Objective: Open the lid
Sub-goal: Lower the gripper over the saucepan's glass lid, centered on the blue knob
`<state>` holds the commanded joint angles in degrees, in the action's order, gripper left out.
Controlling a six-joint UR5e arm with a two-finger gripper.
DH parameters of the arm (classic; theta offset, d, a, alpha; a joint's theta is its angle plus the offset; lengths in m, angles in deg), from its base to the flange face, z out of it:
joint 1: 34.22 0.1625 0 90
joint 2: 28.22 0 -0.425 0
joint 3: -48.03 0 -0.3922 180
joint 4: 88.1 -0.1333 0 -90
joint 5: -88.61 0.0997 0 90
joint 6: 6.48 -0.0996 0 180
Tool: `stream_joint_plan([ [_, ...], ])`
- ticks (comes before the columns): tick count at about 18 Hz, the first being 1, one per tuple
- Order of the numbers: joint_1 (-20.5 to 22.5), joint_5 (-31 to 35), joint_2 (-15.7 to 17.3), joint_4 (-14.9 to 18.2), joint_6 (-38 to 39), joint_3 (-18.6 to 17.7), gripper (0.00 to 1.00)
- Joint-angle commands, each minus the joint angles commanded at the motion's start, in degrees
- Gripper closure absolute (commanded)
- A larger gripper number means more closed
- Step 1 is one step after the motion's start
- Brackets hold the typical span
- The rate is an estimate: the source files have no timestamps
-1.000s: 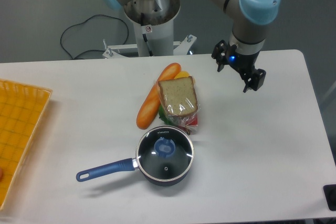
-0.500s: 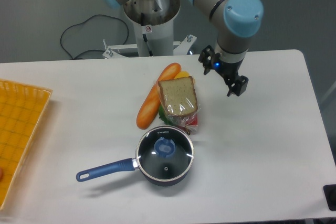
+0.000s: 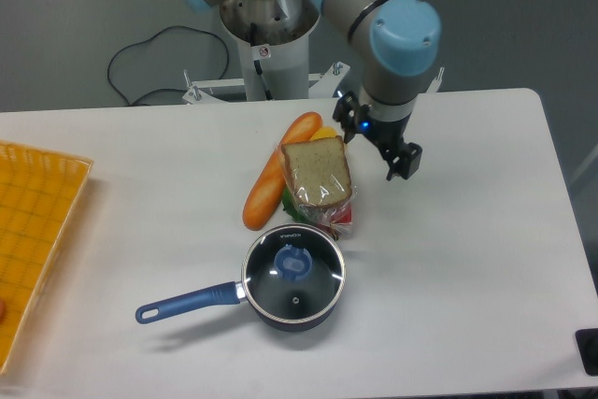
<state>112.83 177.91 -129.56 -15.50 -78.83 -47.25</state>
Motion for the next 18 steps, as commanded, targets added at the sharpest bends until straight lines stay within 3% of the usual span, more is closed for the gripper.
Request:
stream_joint_plan([
  [13,-5.5,0.0,-4.9,-4.4,13.3,3.2,0.00],
  [18,-6.7,-0.1,-6.0,-4.6,20.0,4.2,0.00],
])
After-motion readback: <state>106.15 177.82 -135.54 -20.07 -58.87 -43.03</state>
